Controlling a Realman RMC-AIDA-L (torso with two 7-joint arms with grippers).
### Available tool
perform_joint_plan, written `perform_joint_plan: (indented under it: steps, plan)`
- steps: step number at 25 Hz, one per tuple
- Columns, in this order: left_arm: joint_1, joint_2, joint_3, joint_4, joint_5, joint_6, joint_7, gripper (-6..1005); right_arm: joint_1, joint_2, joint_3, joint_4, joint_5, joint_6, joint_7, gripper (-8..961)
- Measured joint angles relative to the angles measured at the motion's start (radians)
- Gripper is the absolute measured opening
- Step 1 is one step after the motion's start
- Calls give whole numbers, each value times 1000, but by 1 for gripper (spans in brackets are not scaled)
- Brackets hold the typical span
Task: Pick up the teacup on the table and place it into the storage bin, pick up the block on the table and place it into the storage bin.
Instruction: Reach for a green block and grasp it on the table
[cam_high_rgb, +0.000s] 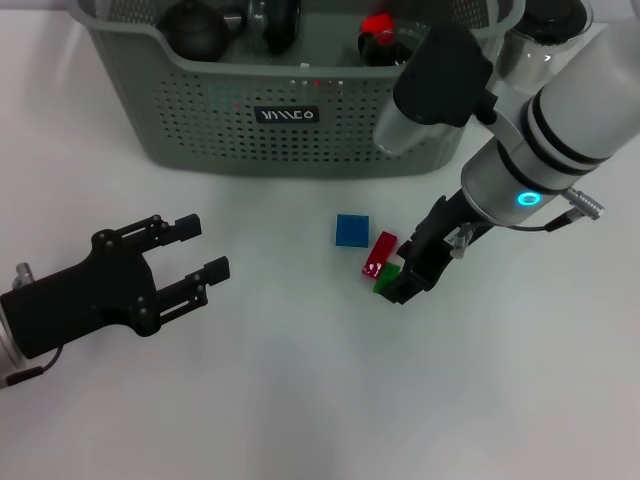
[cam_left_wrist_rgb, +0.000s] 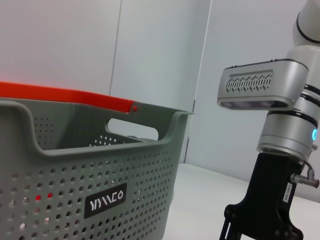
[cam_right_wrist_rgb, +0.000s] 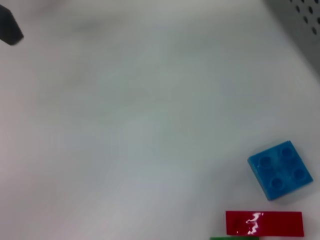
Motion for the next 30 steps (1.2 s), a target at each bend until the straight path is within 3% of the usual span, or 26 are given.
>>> perform_joint_plan:
  steps: [30]
  plan:
    - [0, 0, 0, 0, 0, 0, 0, 628, 8, 5, -78, 66, 26, 100, 2, 606]
